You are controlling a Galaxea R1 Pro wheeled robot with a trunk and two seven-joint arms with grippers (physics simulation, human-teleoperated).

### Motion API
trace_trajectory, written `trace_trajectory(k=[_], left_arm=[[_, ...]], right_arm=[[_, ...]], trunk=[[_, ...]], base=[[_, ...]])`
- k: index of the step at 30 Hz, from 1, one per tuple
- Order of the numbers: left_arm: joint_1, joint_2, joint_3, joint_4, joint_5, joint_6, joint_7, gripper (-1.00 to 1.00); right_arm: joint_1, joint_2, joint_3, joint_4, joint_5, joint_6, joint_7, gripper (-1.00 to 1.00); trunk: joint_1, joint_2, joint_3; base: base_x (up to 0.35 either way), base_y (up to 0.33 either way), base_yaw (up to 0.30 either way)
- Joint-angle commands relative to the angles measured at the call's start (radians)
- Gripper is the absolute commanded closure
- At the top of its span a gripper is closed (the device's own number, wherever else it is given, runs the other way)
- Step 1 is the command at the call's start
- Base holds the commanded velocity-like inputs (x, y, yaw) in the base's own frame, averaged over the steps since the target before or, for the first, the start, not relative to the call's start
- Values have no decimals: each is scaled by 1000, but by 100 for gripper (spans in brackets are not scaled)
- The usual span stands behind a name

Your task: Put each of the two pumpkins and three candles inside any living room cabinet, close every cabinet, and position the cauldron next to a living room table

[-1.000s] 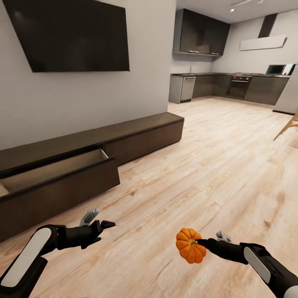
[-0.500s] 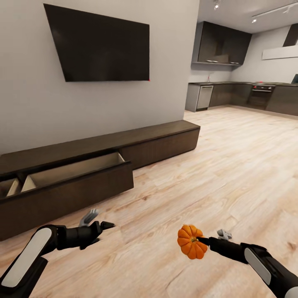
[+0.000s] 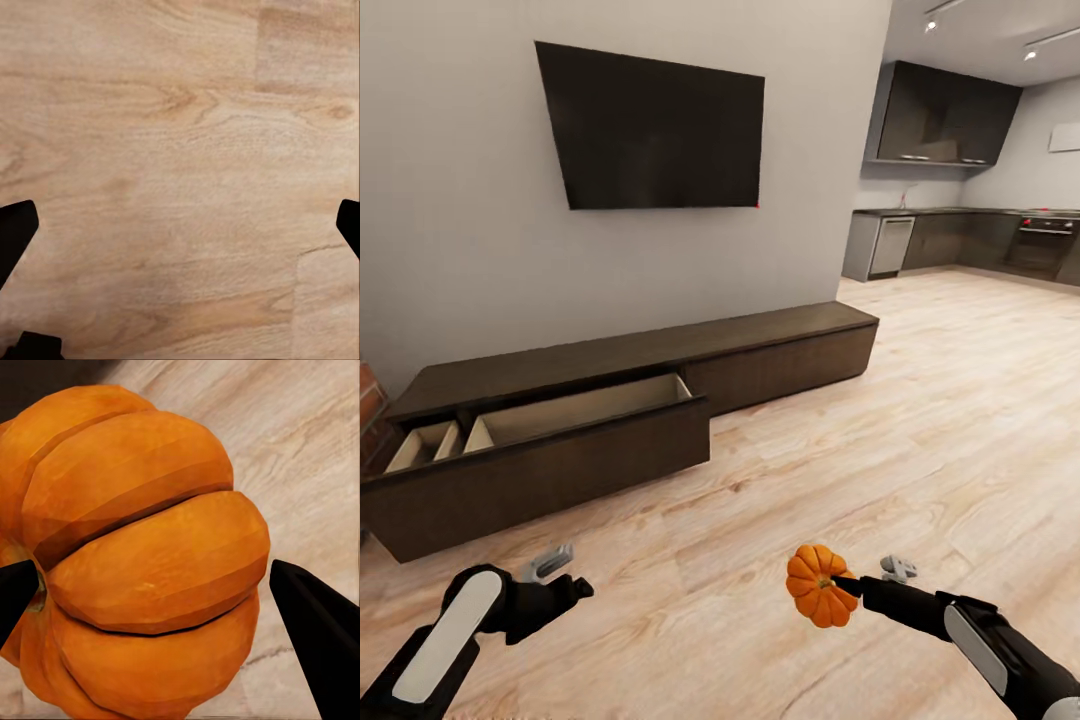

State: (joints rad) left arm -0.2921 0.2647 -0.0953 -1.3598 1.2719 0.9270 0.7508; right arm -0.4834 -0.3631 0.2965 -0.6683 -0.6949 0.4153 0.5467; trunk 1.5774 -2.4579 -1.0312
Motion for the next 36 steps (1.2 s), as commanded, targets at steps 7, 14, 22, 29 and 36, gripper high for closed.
trace_trajectory(k=[7,14,22,29,36], left_arm=[[2,-10,-60,173,-226,-182,-227,-100],[2,-20,-144,261,-314,-302,-297,-100],[2,-16,-152,288,-322,-317,-327,-100],[2,-9,-151,290,-312,-321,-345,-100],[2,22,-142,375,-319,-320,-592,-100]], right_arm=[[0,52,2,23,102,-32,-30,100],[1,86,3,24,135,-37,-93,100],[2,113,1,27,185,-55,-112,100],[2,113,1,28,185,-59,-112,100],[2,113,1,41,184,-61,-111,100]], trunk=[[-27,49,14],[-54,98,28],[-85,154,44],[-112,203,59],[-127,231,64]], base=[[0,0,215],[0,0,215],[0,0,215],[0,0,215],[0,0,215]])
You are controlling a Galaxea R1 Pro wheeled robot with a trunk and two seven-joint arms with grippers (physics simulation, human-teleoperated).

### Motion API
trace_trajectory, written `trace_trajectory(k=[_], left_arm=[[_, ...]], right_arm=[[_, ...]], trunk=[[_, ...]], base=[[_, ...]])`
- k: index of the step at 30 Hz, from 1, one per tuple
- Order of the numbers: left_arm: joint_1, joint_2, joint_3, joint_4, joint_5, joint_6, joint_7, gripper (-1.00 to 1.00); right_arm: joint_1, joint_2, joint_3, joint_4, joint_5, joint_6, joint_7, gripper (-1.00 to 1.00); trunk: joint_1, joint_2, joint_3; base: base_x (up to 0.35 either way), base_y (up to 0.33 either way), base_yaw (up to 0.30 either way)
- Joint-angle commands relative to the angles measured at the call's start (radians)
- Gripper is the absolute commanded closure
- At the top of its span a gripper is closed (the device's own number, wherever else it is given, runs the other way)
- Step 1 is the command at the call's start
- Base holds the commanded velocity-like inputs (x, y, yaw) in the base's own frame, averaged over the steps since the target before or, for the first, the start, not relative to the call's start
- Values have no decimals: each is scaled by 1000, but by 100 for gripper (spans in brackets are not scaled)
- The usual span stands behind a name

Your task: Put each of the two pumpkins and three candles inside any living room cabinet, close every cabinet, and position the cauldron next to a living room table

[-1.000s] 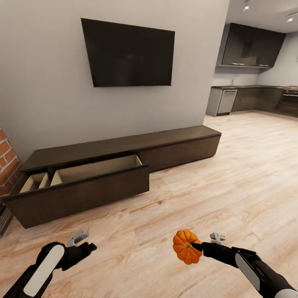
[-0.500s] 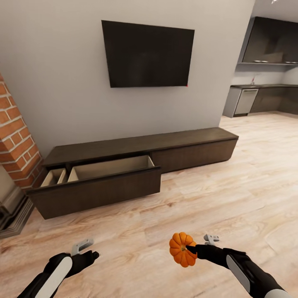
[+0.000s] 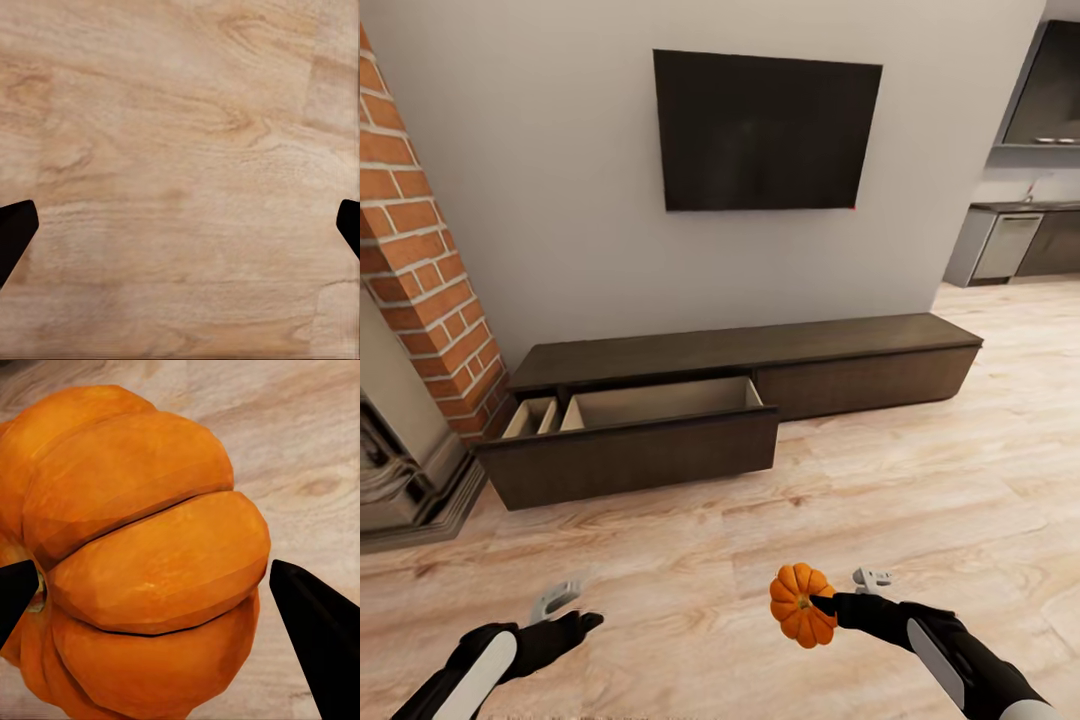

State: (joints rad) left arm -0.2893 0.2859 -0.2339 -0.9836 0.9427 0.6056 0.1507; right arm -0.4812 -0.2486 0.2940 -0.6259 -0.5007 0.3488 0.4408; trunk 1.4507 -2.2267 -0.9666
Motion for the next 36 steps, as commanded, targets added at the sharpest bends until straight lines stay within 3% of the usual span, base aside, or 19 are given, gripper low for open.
trace_trajectory(k=[1,9,22,30,36], left_arm=[[-1,3,-3,7,10,1,-6,-100],[-1,13,-1,32,7,-1,-30,-100],[-1,30,-1,39,10,-7,-33,-100],[-1,29,-2,39,10,-7,-35,-100],[-1,29,-2,39,10,-7,-34,-100]], right_arm=[[0,-1,4,1,-10,5,-5,100],[0,0,4,7,-9,-6,-7,100],[0,0,3,21,-12,-37,-5,100],[0,15,4,27,-8,-34,-7,100],[0,17,4,28,-7,-33,-7,100]], trunk=[[0,0,-2],[0,0,-11],[0,0,-21],[0,0,-22],[0,0,-22]], base=[[0,0,215],[15,0,215],[240,116,168],[-164,211,18],[-68,55,225]])
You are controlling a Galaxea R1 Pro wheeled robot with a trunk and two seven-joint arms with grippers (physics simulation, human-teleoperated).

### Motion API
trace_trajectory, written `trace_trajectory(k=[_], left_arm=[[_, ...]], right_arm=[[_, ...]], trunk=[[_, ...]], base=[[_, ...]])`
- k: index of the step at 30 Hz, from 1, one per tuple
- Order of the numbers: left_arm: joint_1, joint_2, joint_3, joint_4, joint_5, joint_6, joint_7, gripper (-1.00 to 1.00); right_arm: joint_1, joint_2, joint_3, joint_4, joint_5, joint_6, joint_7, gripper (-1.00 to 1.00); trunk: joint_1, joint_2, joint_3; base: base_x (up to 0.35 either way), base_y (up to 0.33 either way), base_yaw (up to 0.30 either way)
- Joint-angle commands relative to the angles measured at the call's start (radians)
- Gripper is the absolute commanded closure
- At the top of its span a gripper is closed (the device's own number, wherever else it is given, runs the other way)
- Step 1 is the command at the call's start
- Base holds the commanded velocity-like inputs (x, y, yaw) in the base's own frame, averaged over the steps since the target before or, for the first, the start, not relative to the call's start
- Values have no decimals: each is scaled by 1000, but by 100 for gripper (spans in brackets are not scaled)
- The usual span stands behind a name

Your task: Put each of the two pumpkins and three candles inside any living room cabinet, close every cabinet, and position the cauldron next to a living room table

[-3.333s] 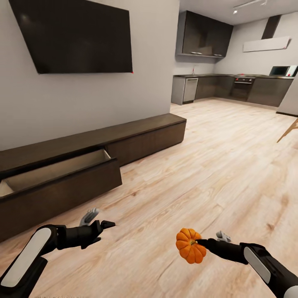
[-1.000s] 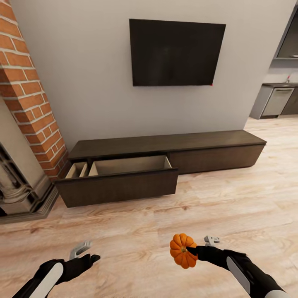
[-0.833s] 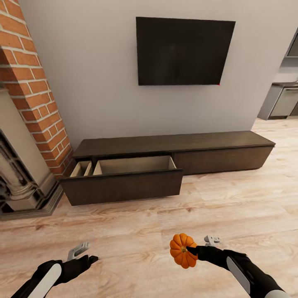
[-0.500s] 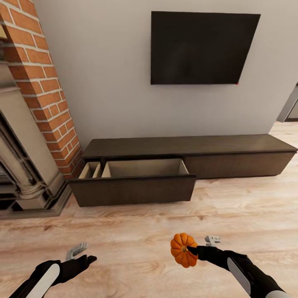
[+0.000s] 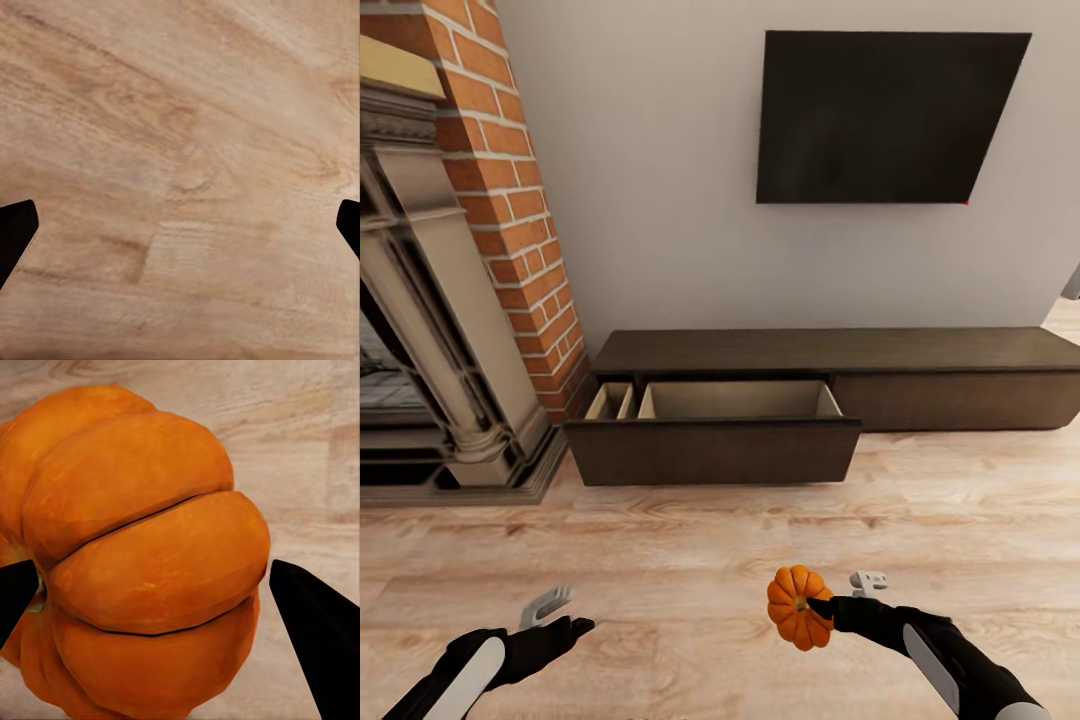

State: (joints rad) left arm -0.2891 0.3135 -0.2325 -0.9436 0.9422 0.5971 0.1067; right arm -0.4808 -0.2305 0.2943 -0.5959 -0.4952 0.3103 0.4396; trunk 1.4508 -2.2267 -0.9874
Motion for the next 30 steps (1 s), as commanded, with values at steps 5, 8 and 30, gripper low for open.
trace_trajectory(k=[5,8,30], left_arm=[[-1,0,-4,-1,10,1,10,-100],[-1,0,-5,-1,10,1,10,-100],[-1,-1,-4,34,9,-12,8,-100]], right_arm=[[0,-1,3,-2,-13,6,-5,100],[0,-1,4,-2,-13,6,-5,100],[1,-1,5,-2,-11,4,-6,100]], trunk=[[0,0,-1],[0,0,-1],[0,0,-1]], base=[[-5,4,271],[-1,1,274],[63,50,274]])
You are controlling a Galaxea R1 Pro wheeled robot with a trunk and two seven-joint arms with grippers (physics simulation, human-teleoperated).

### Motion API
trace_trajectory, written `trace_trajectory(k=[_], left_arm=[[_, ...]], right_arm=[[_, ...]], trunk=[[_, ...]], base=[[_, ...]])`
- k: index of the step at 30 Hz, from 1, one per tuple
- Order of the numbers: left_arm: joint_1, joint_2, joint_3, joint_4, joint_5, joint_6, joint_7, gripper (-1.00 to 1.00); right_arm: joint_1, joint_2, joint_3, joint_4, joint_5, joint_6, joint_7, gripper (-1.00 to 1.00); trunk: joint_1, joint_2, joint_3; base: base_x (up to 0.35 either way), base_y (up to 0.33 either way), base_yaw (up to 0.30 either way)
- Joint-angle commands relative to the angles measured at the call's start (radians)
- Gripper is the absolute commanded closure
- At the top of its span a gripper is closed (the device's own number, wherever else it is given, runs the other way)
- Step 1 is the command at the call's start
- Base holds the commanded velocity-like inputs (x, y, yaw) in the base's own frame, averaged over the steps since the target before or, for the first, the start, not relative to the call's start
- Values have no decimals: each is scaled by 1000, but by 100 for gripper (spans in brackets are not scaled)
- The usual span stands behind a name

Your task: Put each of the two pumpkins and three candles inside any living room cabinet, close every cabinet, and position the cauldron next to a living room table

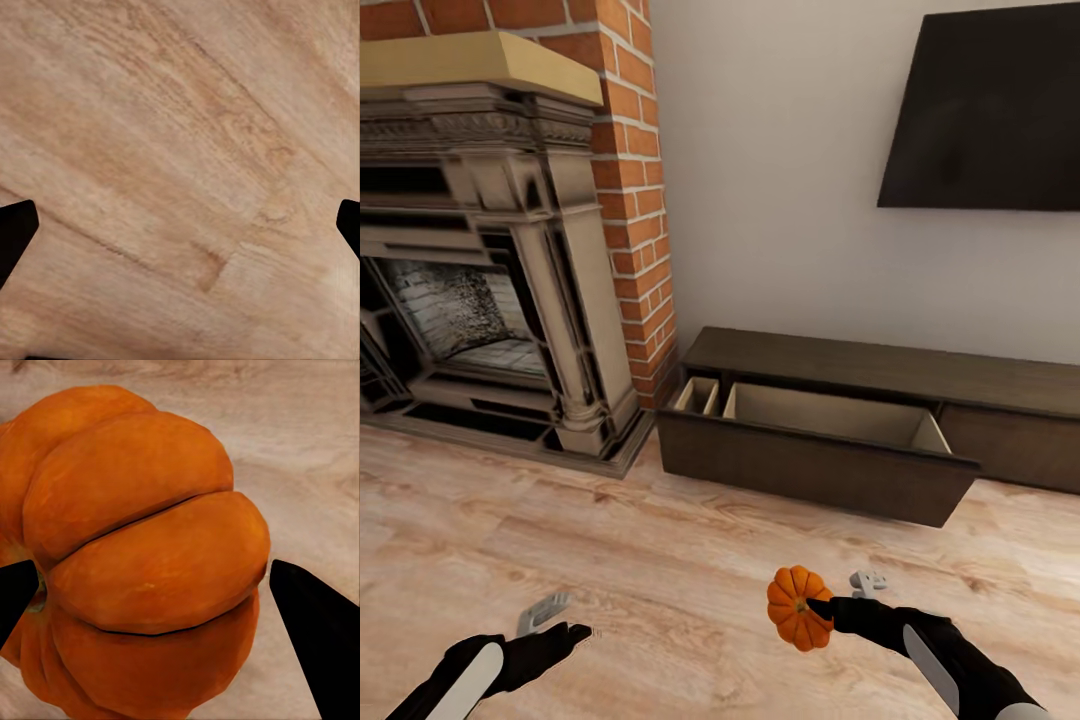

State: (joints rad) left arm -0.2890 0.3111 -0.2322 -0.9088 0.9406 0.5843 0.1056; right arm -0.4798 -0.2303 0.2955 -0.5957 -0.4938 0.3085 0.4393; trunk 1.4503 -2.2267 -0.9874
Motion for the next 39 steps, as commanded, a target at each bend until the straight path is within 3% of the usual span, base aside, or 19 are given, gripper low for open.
trace_trajectory(k=[1,23,39], left_arm=[[-1,1,-4,-1,11,0,10,-100],[-1,-3,-4,7,12,-1,10,-100],[-1,-4,-3,28,12,-2,10,-100]], right_arm=[[-1,-1,4,-3,-13,6,-5,100],[0,3,4,-3,-12,6,-6,100],[-1,4,5,-3,-12,7,-7,100]], trunk=[[0,0,-1],[0,0,-1],[0,0,-1]], base=[[216,208,274],[65,218,274],[222,151,274]])
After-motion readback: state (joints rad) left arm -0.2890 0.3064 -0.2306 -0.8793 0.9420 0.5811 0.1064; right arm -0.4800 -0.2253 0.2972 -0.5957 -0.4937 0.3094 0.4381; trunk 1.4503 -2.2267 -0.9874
